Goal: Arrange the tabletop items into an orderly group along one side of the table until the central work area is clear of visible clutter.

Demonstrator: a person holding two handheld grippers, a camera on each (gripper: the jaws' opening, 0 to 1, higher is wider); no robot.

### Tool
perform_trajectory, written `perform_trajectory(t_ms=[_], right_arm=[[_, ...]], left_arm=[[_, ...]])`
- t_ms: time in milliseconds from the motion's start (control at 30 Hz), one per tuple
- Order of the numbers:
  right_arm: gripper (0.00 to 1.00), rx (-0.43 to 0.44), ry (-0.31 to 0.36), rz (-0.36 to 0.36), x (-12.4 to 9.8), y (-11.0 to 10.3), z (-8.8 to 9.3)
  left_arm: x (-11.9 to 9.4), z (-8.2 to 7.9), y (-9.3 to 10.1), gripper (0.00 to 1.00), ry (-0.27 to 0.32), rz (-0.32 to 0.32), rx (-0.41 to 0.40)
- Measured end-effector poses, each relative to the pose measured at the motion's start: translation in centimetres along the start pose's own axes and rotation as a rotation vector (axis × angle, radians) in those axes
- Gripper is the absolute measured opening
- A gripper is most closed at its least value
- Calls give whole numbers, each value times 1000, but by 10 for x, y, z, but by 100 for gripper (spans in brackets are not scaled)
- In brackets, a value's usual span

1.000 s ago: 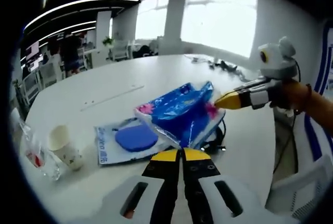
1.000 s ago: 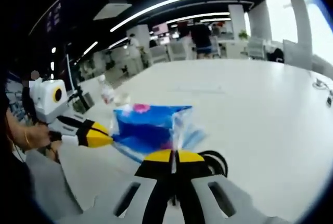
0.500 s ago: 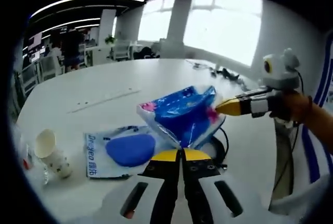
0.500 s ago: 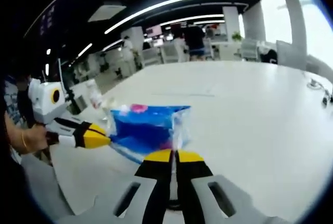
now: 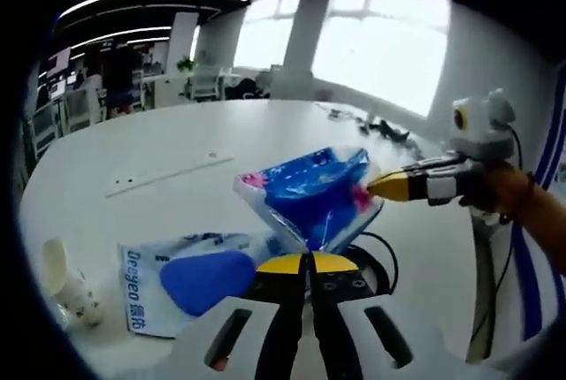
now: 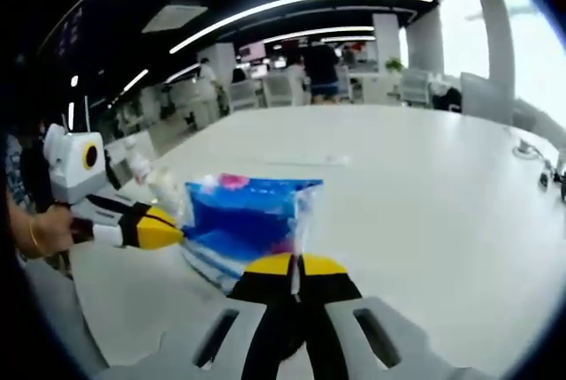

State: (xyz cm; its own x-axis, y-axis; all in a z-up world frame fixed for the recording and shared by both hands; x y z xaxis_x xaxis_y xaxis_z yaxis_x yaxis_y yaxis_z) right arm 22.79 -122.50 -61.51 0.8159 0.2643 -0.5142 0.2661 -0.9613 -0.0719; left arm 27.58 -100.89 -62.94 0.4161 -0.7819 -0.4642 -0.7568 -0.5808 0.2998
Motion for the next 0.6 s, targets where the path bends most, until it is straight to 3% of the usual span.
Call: perform_trajectory(t_ms=[600], right_arm=[[0, -26, -22, 94, 15, 28, 1]], left_arm=[[45, 2, 0, 1, -10, 6, -59]])
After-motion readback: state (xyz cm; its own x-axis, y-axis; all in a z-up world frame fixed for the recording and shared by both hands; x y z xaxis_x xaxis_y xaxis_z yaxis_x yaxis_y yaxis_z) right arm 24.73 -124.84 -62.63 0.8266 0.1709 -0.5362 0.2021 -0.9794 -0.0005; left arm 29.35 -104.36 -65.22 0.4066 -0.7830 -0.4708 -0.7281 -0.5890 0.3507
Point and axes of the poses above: the point that each gripper's makers call its tool centre point, and the gripper's own axes: x roughly forward along the fingers, y roughly to its right, z roughly out of its underside, the point moved 10 cm from there along -x, roughly backward along the fingers, and after that the axes turned 4 degrees about -x, right-handed, at the moved point
